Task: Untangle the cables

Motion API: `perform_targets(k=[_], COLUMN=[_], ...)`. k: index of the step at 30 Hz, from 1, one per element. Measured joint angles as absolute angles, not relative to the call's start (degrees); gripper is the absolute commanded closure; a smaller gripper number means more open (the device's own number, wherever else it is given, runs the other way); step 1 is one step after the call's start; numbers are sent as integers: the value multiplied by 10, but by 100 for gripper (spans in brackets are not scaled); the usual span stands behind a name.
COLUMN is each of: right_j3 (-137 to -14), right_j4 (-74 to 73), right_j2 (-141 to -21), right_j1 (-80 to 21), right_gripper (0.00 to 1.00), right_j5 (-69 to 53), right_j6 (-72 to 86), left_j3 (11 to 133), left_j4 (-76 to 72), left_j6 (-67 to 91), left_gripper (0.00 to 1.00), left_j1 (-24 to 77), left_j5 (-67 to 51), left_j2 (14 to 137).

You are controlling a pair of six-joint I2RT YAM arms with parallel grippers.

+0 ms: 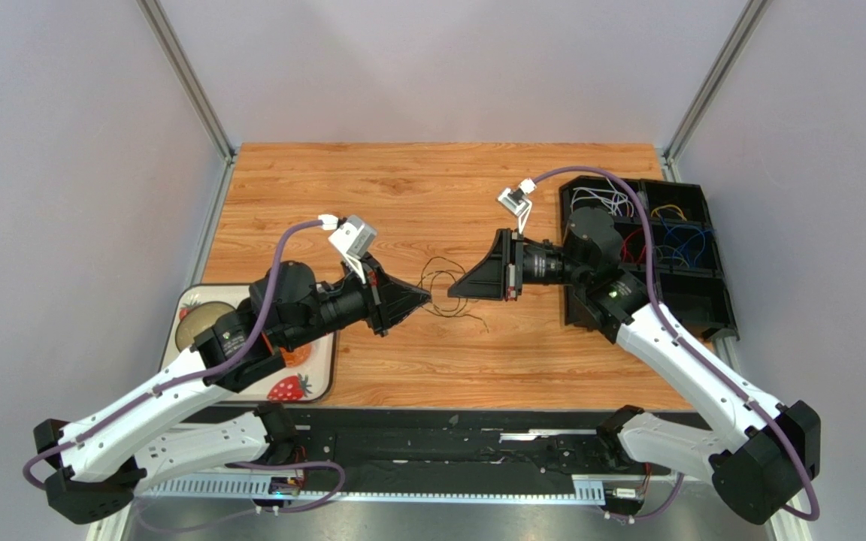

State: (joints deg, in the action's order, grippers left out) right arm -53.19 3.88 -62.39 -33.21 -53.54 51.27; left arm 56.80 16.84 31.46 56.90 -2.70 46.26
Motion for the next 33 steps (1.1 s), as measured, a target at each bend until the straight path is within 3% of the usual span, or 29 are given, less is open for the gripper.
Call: perform_targets(k=[3, 4, 6, 7, 17, 33], right_j3=[-533, -533, -535, -539, -600, -673], right_j4=[31, 27, 15, 0, -136, -396], right_j2=[-622, -622, -619, -619, -609, -606], right_j1=[-332, -332, -333, -333, -300, -138], right_gripper=[100, 100, 100, 100, 100, 100], right_j5=[-526, -524, -517, -512, -450, -292], right_j6=[507, 505, 496, 489, 405, 266], left_j3=[568, 568, 568, 569, 587, 585], left_j4=[169, 170, 179, 187, 315, 547], left_j6=[317, 316, 318, 316, 320, 321], left_gripper=[72, 46, 14, 10, 10, 13], left_j1=[569, 569, 569, 569, 569, 569], left_j5=[-23, -21, -15, -12, 55, 216], left_j2=[467, 468, 473, 474, 427, 305])
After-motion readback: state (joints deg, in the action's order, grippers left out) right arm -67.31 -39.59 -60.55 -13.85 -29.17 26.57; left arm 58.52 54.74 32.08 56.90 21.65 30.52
